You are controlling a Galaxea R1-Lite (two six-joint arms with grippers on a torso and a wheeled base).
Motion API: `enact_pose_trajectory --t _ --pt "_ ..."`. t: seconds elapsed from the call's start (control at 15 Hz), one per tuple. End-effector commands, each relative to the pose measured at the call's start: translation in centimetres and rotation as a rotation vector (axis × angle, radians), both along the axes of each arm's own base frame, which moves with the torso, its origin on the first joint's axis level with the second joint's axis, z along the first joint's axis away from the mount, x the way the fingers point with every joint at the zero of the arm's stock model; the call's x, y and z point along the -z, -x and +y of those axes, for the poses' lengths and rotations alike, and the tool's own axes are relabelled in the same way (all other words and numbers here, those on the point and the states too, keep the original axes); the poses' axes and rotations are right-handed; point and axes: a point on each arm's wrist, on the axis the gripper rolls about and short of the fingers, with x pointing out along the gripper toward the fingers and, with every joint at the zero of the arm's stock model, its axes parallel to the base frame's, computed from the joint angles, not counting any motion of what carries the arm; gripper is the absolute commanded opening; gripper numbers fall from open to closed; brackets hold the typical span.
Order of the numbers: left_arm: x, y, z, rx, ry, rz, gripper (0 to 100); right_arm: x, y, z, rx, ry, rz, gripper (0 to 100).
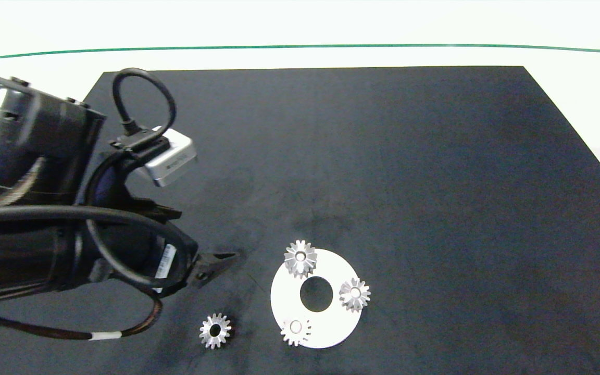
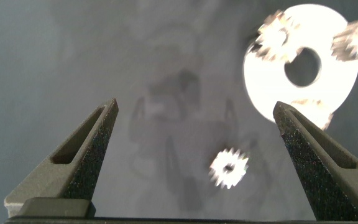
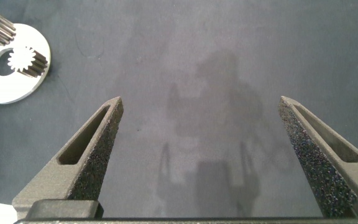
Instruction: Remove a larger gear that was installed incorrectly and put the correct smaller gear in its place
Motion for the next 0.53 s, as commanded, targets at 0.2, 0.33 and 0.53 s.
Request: enact_pose_trajectory --t 0.2,0.33,0.53 --pt "2.8 -1.4 -5.6 0.036 -0.081 0.073 100 0.1 0.1 0.0 -0.001 0.0 -0.004 100" --pt "2.9 -1.1 -7.2 0.06 -0.093 0.064 100 0.2 0.2 0.0 -0.001 0.0 -0.005 100" --pt "2.7 -1.0 -9.7 0.108 -0.075 0.056 100 0.2 0.2 0.0 -0.001 0.0 -0.004 100"
